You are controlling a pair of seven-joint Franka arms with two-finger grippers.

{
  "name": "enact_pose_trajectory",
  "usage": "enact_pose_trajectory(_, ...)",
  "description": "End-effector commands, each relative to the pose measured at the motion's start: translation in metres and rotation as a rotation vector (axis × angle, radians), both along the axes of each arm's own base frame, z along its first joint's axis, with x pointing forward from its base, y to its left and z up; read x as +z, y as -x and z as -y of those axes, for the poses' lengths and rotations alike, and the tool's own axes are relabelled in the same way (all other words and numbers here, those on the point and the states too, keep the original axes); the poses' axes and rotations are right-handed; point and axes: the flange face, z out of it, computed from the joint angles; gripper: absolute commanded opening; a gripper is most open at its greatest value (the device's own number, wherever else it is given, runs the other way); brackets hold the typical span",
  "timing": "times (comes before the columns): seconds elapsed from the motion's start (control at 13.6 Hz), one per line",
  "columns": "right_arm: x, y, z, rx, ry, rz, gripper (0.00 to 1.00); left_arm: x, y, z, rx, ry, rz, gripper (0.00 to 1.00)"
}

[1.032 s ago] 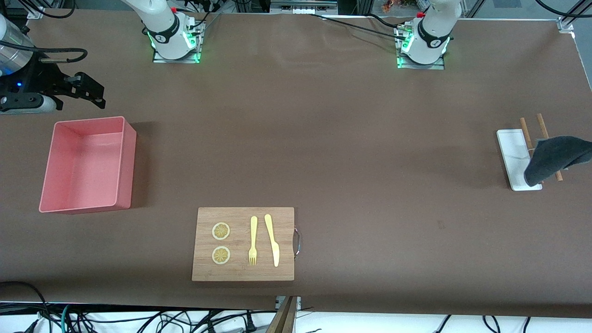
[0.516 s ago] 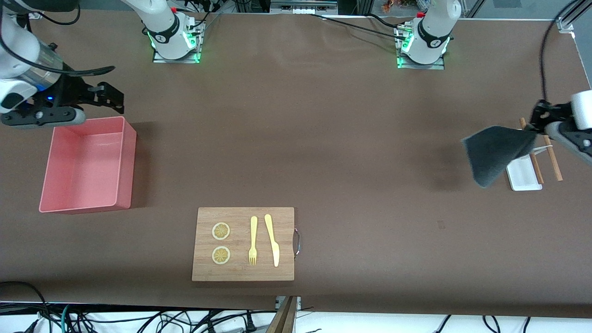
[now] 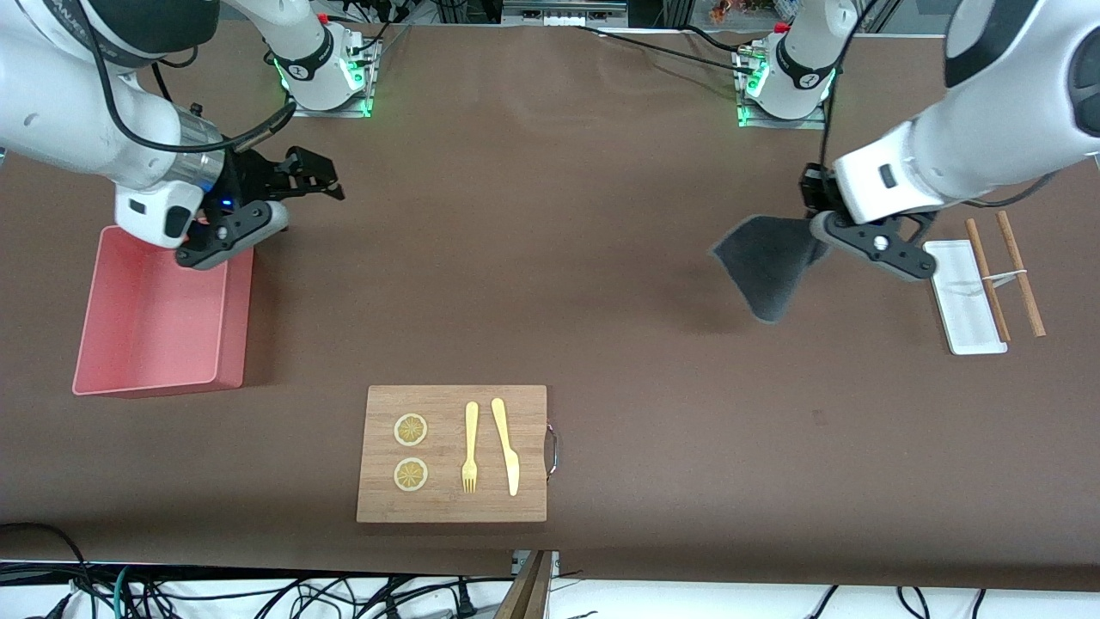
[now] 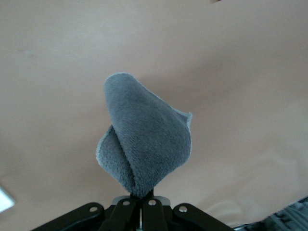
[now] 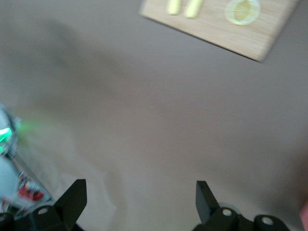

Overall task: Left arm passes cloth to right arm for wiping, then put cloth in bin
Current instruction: 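Grasp the cloth with the right gripper beside the left gripper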

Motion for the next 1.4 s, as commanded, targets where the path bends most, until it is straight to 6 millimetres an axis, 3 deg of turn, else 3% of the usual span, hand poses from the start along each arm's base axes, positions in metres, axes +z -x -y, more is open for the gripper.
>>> enact_pose_trajectory(0.0,-0.029,-0.023,-0.014,0.227,-0.202,0.091,1.0,0.003,0.002,0.038,0.066,0.018,0.005,0.0)
enact_pose_trajectory(0.22,-0.061,-0.037,-0.027,0.361,-0.391,0.18,1.0,0.004,0.018,0.113,0.132,0.083,0.03,0.0)
enact_pose_trajectory(0.59,-0.118,-0.043,-0.041,0.476,-0.551,0.425,1.0,-0.01,0.028,0.208,0.212,0.334,0.002,0.0)
enact_pose_trajectory(0.81,-0.153,-0.046,-0.053,0.493,-0.688,0.477,1.0,-0.011,0.026,0.236,0.271,0.464,0.014,0.0)
enact_pose_trajectory(0.96,-0.177,-0.04,-0.087,0.517,-0.742,0.511,1.0,-0.024,0.015,0.248,0.335,0.549,0.004,0.0)
enact_pose_trajectory(1.18,-0.176,-0.025,-0.138,0.507,-0.734,0.553,1.0,-0.027,0.014,0.264,0.374,0.607,0.029,0.0)
enact_pose_trajectory(1.33,-0.173,-0.019,-0.141,0.501,-0.751,0.543,1.0,-0.027,0.014,0.264,0.372,0.607,0.031,0.0)
